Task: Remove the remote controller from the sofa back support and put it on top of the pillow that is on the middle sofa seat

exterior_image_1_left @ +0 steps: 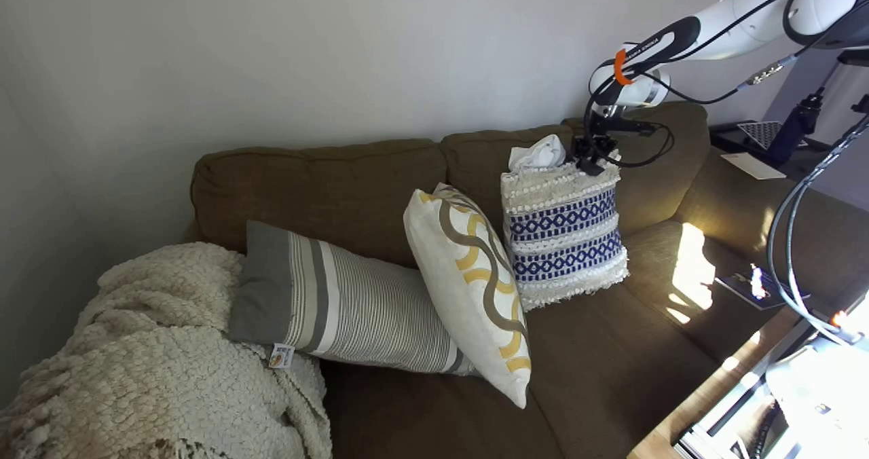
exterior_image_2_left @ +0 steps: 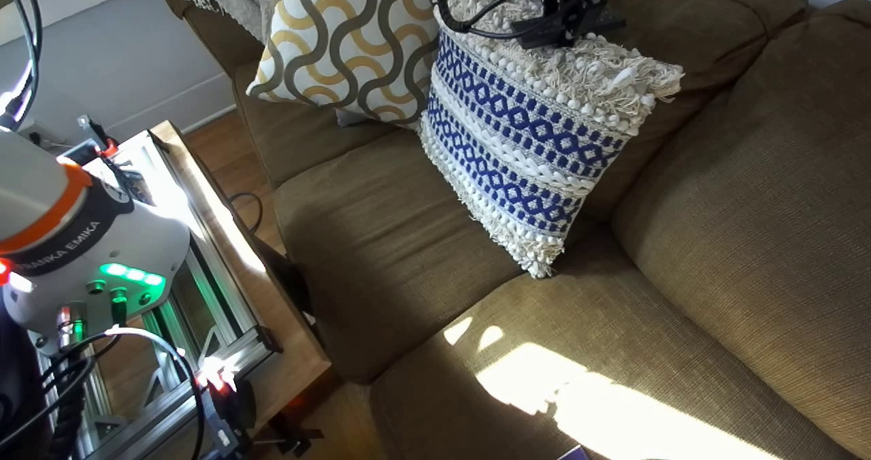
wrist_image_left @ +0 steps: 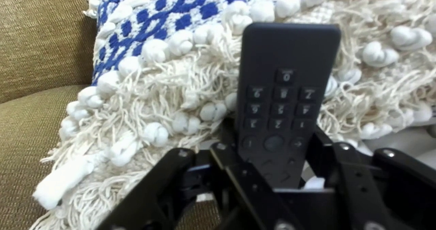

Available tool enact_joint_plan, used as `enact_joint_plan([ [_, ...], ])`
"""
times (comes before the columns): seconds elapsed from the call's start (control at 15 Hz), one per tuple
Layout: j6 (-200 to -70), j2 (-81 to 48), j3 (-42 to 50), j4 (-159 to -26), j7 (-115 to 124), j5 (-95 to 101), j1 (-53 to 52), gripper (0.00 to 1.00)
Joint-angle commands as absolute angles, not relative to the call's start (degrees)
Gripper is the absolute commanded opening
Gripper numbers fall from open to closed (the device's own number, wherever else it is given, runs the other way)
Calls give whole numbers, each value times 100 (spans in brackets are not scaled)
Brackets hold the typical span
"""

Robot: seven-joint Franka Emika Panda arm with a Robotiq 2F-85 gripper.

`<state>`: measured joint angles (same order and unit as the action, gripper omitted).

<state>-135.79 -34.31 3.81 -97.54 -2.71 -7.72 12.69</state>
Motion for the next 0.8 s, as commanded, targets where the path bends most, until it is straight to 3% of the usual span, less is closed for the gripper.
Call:
enact_joint_plan([
  [0.0, -13567, -3449, 367, -9861, -301, -841, 1282, 26],
  [0.07, -13581, -3410, 377, -9907, -272, -831, 1265, 26],
  [0.13, -13576, -3377, 378, -9939, -269, -825, 1258, 38],
  [0.2, -13556, -3328, 380, -9972, -281, -815, 1253, 76],
  [0.27, -13588, -3288, 390, -10003, -266, -807, 1244, 77],
  [0.47, -13629, -3010, 465, -10185, -189, -738, 1198, 99],
  [0.73, -14141, -2103, 546, -10894, -192, -779, 1200, 100],
])
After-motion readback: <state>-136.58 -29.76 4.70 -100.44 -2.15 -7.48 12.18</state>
